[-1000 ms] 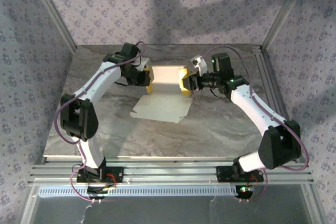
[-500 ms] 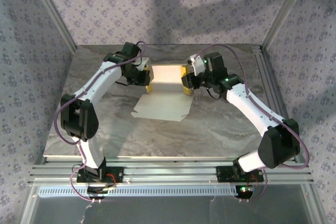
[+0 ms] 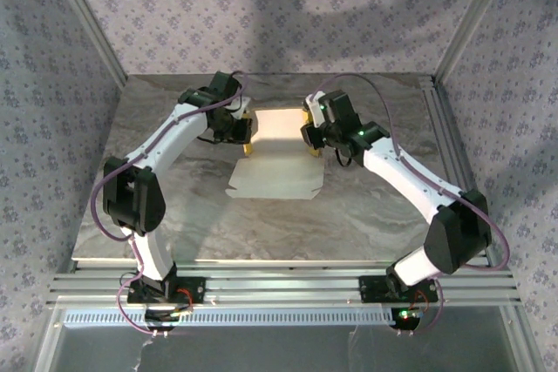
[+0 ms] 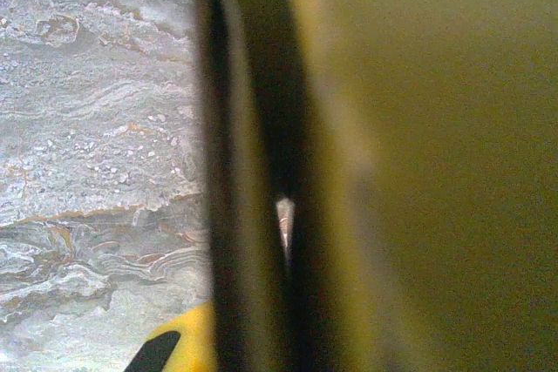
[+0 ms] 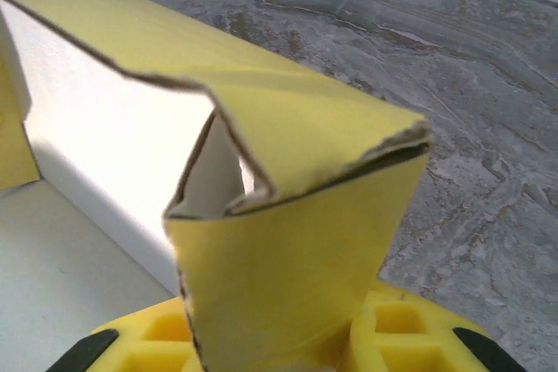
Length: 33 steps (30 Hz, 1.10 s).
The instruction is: Fold the paper box
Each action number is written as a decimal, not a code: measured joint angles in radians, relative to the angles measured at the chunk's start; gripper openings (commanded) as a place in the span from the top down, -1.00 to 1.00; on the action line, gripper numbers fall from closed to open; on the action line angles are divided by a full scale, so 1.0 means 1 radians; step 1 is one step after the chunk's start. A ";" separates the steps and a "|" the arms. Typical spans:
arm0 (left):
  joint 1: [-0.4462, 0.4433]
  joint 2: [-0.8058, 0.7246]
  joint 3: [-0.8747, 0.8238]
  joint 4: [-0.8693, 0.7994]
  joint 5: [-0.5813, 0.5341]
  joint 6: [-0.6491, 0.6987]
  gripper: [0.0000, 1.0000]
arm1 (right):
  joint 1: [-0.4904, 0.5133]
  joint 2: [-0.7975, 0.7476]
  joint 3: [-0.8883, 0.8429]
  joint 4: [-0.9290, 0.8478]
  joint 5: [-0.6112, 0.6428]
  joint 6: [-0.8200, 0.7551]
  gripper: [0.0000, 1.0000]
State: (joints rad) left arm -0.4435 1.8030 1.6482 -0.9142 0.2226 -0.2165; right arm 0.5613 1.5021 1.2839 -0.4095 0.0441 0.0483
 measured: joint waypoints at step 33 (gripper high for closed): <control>-0.013 0.000 0.008 -0.006 -0.035 -0.047 1.00 | 0.047 0.071 0.072 -0.073 0.234 0.038 0.85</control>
State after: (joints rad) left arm -0.4564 1.8030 1.6562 -0.9199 0.1875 -0.2638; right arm 0.6086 1.5734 1.3563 -0.4828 0.2783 0.0860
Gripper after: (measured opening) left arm 0.049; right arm 0.090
